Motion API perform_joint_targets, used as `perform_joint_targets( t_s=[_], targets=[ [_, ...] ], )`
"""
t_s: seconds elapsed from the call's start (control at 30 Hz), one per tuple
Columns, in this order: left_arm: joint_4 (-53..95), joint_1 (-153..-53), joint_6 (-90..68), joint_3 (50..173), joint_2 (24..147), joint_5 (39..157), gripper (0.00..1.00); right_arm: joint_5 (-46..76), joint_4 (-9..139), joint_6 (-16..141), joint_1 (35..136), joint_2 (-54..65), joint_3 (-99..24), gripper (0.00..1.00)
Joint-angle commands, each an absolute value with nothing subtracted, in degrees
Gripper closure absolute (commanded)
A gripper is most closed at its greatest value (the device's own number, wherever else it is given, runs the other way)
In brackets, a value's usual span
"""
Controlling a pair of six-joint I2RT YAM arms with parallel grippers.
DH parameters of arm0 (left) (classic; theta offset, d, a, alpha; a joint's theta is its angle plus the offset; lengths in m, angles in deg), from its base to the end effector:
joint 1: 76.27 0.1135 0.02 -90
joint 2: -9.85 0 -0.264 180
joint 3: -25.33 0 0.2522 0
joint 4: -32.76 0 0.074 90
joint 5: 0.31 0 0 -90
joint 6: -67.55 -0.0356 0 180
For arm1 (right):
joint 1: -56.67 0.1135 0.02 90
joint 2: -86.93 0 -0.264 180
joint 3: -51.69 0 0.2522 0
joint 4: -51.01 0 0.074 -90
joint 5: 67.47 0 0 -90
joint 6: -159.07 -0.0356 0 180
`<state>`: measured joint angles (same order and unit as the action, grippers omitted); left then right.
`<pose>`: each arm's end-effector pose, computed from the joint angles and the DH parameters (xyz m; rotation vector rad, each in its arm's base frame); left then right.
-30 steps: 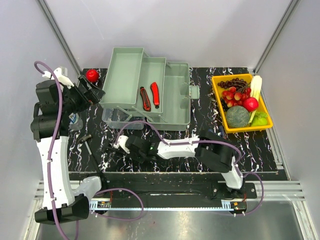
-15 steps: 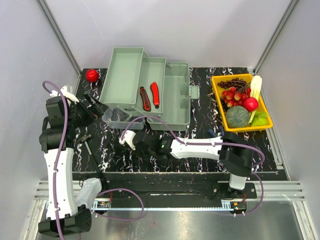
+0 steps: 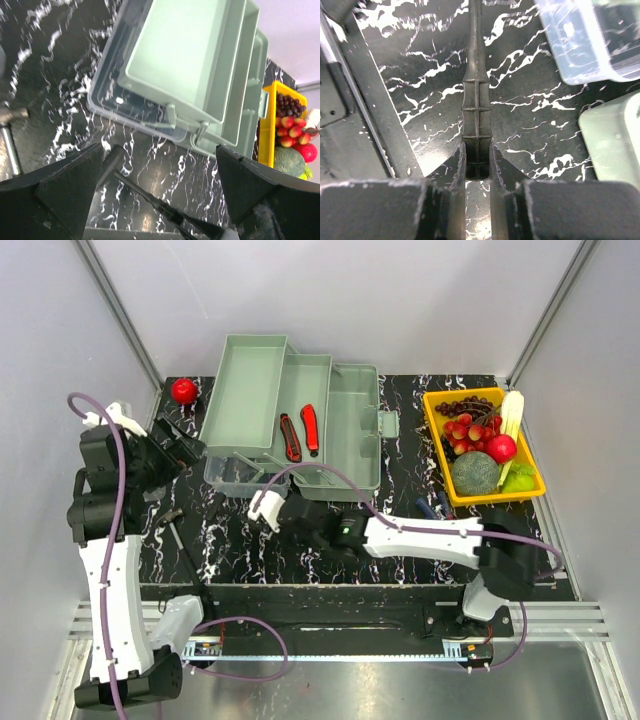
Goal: Pack the tool kit
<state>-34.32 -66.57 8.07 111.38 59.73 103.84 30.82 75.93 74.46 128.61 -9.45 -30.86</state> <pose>0.1460 0.0161 0.4085 -0.5898 2.0452 -0.4766 0.1225 0.3591 0.2472 -1.3619 1.8288 0.4616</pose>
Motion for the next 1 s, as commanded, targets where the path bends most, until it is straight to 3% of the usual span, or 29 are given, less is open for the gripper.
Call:
perform_joint_targets(
  t_s=[0.0,0.27,0.5,0.77,0.97],
  targets=[
    [-33.9,-66.7,4.0,121.0,60.9,96.7,0.01,31.8,73.8,75.5,128.7,0.7,-31.0,1.00],
    [-32.9,-66.7,3.8,124.2,62.3,94.7,0.01,35.3,77.1,75.5,128.7,11.8,-32.8,1.00],
    [-32.9,-66.7,4.5,125.9,61.5,90.0,0.01,51.4,78.6,72.5,127.4,11.4,-34.8,1.00],
    [-33.3,-66.7,3.8,124.2,60.8,83.2,0.01,68.3,77.5,62.8,121.2,12.8,-33.8,1.00],
    [-30.2,-66.7,2.5,117.1,62.0,79.2,0.01,68.0,85.1,50.1,110.6,9.2,-37.2,1.00]
  ],
)
